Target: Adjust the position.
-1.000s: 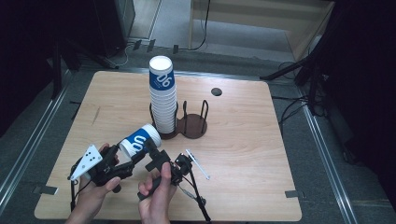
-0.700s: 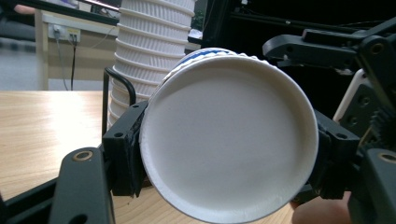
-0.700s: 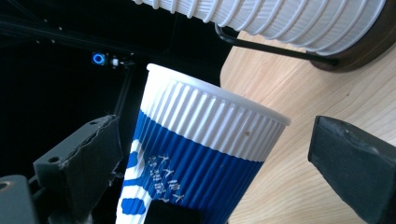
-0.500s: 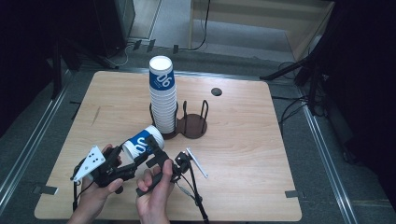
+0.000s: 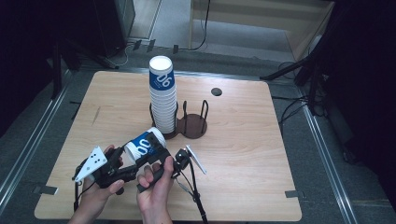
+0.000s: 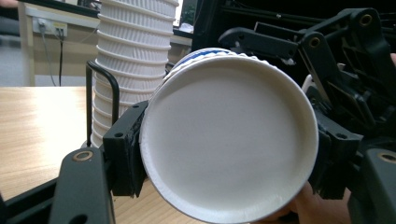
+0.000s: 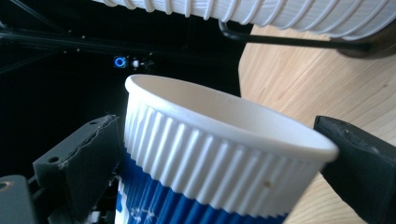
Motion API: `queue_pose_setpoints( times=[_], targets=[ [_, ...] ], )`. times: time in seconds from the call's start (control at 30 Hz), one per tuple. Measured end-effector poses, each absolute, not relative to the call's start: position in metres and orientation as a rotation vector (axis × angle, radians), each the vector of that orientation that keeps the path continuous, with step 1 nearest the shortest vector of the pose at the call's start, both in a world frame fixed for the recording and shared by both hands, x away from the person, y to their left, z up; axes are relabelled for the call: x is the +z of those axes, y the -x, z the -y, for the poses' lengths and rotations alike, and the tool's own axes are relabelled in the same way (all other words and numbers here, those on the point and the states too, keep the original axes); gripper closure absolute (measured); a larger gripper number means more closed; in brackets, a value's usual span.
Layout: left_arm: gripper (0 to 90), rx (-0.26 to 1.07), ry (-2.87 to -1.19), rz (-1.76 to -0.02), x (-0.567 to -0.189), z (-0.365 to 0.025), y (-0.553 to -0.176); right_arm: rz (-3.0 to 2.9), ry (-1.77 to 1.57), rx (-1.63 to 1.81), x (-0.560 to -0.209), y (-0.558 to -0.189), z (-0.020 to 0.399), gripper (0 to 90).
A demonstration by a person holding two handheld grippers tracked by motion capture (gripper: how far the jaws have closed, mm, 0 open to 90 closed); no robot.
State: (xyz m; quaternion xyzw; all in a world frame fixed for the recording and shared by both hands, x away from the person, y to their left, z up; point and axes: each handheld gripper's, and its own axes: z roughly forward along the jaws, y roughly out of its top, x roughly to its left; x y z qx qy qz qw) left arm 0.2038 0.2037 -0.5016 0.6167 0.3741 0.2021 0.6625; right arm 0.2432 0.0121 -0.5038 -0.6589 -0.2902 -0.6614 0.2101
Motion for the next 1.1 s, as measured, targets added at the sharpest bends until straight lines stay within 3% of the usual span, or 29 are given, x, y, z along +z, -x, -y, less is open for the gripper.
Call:
queue_pose_setpoints(
  times=[0.5,0.6,0.7,0.77,1.1],
  targets=[
    [25.6,0.425,-1.401,-0.849,-0.499,-0.209,-0.203,0.791,1.806,-1.884,-0.506,-0.243,-0.013,13.3],
    [10.0,0.428,-1.415,-0.859,-0.499,-0.210,-0.202,0.807,1.796,-1.913,-0.505,-0.242,-0.012,13.7],
    [7.8,0.413,-1.410,-0.862,-0.497,-0.212,-0.202,0.841,1.826,-1.945,-0.503,-0.242,-0.009,13.7],
    [0.0,0.375,-1.400,-0.848,-0.496,-0.214,-0.202,0.848,1.845,-1.952,-0.502,-0.243,-0.006,13.8],
    [0.0,0.357,-1.395,-0.860,-0.495,-0.217,-0.201,0.947,1.918,-2.047,-0.499,-0.245,0.011,14.2]
  ],
)
